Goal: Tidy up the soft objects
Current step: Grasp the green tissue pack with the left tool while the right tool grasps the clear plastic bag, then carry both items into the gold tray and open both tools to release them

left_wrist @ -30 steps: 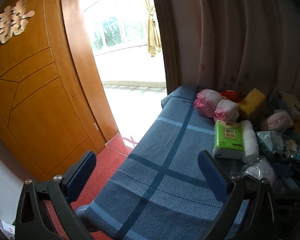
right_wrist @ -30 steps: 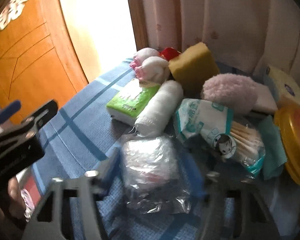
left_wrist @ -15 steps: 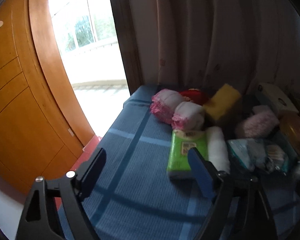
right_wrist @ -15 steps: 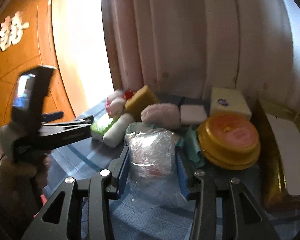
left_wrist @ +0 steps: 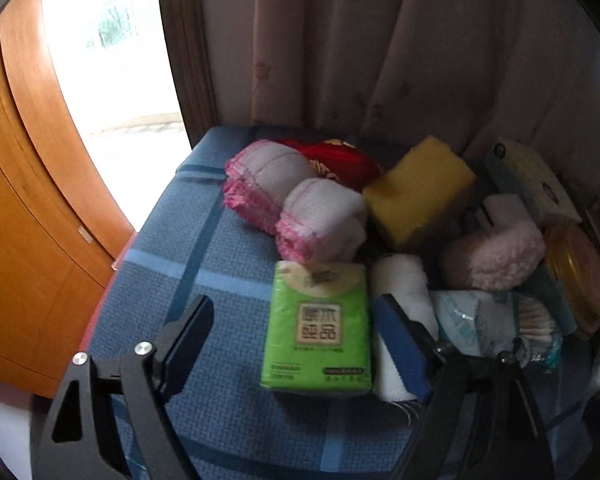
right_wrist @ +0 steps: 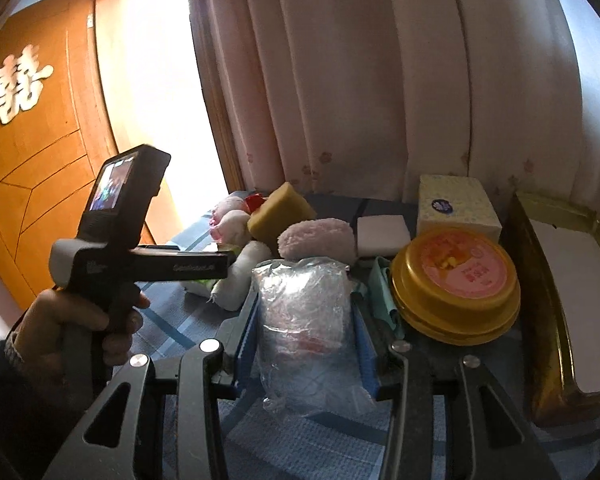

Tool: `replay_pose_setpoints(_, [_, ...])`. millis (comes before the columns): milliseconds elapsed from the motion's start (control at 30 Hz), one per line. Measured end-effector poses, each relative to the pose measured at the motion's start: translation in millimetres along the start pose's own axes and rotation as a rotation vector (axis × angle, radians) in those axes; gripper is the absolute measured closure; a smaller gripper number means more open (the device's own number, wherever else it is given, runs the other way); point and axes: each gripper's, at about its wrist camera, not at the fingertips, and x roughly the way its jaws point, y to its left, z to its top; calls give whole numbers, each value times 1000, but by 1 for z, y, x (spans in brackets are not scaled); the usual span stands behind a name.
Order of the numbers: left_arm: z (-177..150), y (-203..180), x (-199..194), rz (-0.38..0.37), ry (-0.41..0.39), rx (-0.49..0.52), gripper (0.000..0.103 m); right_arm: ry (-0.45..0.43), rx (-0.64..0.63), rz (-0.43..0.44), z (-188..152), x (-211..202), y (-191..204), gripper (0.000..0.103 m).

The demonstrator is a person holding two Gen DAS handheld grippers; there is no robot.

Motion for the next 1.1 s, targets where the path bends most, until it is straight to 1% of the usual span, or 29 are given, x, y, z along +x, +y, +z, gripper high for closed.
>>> replay_pose_setpoints(33, [-1, -2, 0, 12, -4, 12, 24, 2, 8, 0, 0, 1, -1, 57])
replay_pose_setpoints(67, [-2, -2, 2, 14, -5, 9, 38, 4, 12, 0, 0, 2, -2, 57])
replay_pose_setpoints(100, [-2, -2, 5, 4, 1, -2, 41, 7, 15, 0, 0, 2, -3, 57])
replay_pose_setpoints(133, [-3, 0, 11, -33, 24, -28, 43, 13, 18, 3, -1, 4, -3, 57])
replay_pose_setpoints(167, [-4, 3, 15, -85, 27, -67, 45, 14, 19, 4, -1, 5, -3, 57])
replay_pose_setpoints(200, [-3, 4, 16, -82, 22, -71, 47, 16, 19, 4, -1, 5, -3, 57])
replay_pose_setpoints(267, [-2, 0, 18, -42, 12, -42, 54, 18, 17, 3, 0, 5, -4, 57])
replay_pose_setpoints(333, [-5, -6, 18, 20, -5, 10, 54, 11, 24, -3, 0, 4, -5, 57])
replay_pose_setpoints(367, [-6, -8, 17, 17, -18, 20, 55, 7, 28, -4, 0, 2, -6, 57])
replay_pose_setpoints(433, [-8, -7, 16, 13, -19, 1, 55, -5, 38, -3, 0, -2, -9, 57])
replay_pose_setpoints(533, [-17, -9, 4, 60, -39, -19, 55, -36, 41, -21, 0, -11, -12, 57])
replay_pose_setpoints(567, [-21, -12, -4, 77, -64, -15, 55, -48, 44, -29, 0, -15, -14, 57])
replay_pose_setpoints(700, [-37, -34, -49, 192, -180, 16, 55, -82, 59, -53, 1, -29, -22, 57])
replay_pose_setpoints(867, [-49, -63, -96, 274, -295, 49, 55, -132, 90, -106, 3, -54, -42, 57])
replay_pose_setpoints(933, [-49, -75, -111, 265, -323, 62, 55, -151, 110, -132, 1, -66, -53, 57])
replay_pose_setpoints(1000, [-48, -85, -124, 218, -349, 64, 55, -169, 123, -157, -1, -78, -63, 57])
replay_pose_setpoints(1100, [-50, -103, -139, 168, -369, 83, 55, -194, 138, -207, -3, -94, -77, 57])
